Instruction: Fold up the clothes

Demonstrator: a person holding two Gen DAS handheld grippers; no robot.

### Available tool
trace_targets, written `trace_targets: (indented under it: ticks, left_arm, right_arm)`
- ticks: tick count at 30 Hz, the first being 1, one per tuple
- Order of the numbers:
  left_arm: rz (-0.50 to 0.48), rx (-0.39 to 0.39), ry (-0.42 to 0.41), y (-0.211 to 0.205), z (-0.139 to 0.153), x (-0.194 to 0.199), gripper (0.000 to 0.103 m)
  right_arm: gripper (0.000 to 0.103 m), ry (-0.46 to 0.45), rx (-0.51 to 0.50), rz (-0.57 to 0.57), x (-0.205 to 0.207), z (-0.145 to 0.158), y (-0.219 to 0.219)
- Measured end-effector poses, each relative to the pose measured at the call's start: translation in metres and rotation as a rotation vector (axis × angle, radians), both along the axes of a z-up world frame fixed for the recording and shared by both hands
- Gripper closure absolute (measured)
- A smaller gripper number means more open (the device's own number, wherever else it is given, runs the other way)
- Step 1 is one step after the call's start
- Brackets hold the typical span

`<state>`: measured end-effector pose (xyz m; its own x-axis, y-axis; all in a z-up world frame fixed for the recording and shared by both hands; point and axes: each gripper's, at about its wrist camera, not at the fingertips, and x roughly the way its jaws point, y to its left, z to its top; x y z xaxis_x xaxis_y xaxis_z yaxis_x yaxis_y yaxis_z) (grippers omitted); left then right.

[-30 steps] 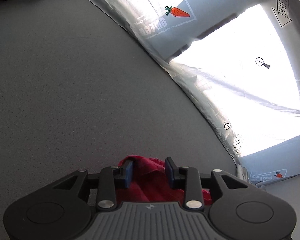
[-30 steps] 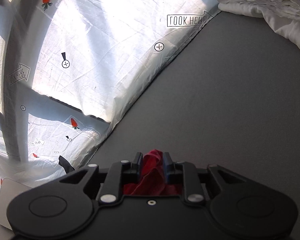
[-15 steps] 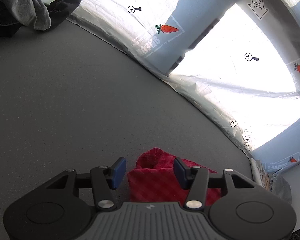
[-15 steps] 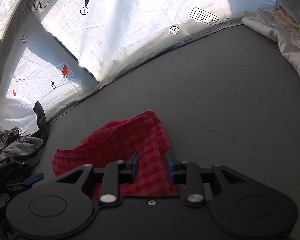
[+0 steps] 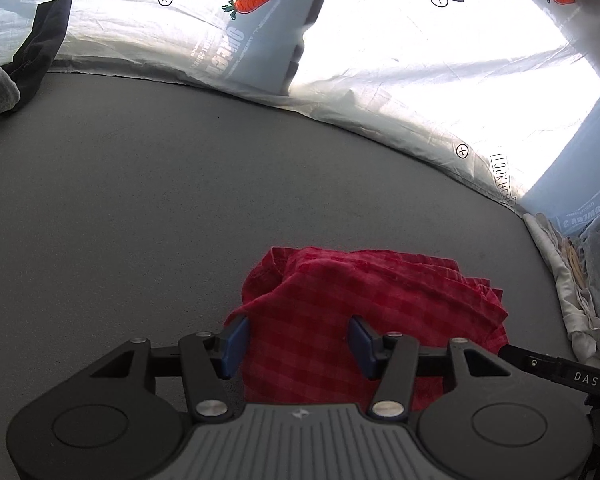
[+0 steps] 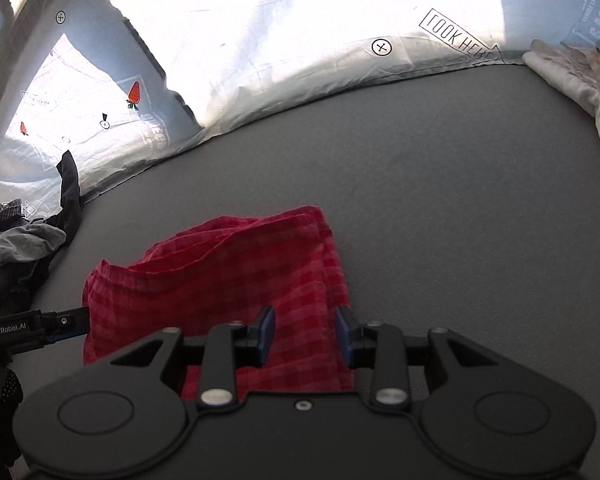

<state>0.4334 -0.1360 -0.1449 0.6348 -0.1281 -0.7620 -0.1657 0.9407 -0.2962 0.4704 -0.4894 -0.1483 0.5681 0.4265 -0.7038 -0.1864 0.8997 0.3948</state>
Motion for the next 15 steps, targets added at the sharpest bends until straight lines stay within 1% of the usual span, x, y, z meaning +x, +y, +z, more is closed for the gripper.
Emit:
trace_targets:
  ticks: [1,2,3,4,5,8,10,11,14,15]
  left_arm:
    - [0.014,-0.009,-0.004,0.001,-0.001,0.0,0.061]
    - [0.028,-0.018,-0.009,0.003,-0.002,0.0,0.081]
    - [0.042,-0.028,-0.013,0.004,-0.003,0.001,0.095]
    - [0.056,-0.037,-0.017,0.006,-0.004,0.001,0.103]
    - [0.069,-0.046,-0.022,0.007,-0.005,0.001,0.103]
    - [0.135,-0.04,-0.072,0.014,0.001,-0.005,0.103]
    - [0.197,-0.054,-0.062,0.025,-0.004,-0.005,0.103]
    - [0.228,-0.062,-0.052,0.032,-0.007,-0.005,0.103]
    - [0.293,-0.078,0.015,0.049,-0.019,-0.004,0.103]
    - [0.294,-0.091,0.021,0.052,-0.02,-0.006,0.103]
  right_arm:
    - [0.073,0.0,0.001,0.009,0.003,-0.002,0.002]
    - [0.081,0.001,0.006,0.02,0.005,-0.004,0.004]
    - [0.092,-0.002,0.006,0.029,0.006,-0.005,0.005]
    - [0.096,-0.006,0.002,0.035,0.007,-0.005,0.006]
    - [0.101,-0.025,-0.004,0.039,0.005,-0.003,0.006]
    - [0.102,-0.114,-0.04,0.022,-0.006,0.008,0.005]
    - [0.102,-0.154,-0.049,-0.006,-0.011,0.015,-0.001]
    - [0.102,-0.151,-0.052,-0.019,-0.011,0.014,-0.004]
    - [0.101,-0.087,-0.086,-0.047,-0.004,0.003,-0.012]
    - [0.1,-0.074,-0.101,-0.057,-0.003,0.001,-0.013]
